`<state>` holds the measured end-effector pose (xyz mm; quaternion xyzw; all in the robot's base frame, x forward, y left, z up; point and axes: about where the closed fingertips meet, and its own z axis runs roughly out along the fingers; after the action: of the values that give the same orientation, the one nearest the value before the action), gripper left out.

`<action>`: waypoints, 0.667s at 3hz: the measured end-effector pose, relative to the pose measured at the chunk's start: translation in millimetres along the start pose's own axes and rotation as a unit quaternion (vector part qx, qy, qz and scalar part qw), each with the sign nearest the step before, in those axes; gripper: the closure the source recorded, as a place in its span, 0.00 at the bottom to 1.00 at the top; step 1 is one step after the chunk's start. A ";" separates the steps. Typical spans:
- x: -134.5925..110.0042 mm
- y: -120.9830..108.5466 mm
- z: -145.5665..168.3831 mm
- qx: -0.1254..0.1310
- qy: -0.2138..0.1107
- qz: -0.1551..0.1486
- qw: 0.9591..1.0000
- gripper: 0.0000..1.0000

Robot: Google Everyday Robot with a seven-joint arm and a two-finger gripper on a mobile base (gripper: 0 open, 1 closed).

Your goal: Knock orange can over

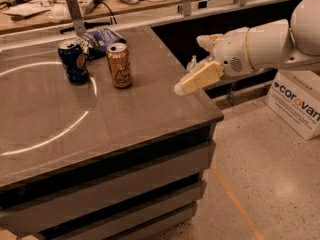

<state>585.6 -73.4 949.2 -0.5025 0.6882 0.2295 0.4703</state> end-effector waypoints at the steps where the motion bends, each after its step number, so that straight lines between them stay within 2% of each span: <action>1: 0.0 0.0 0.0 0.000 0.000 0.000 1.000 0.00; 2: 17.3 -3.2 17.8 0.009 0.005 0.013 1.000 0.00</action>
Offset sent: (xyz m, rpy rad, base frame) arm 0.0081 -0.0013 -0.0420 -0.0066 0.0465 -0.0684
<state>595.0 -68.8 926.4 -0.4909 0.6989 0.2268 0.4681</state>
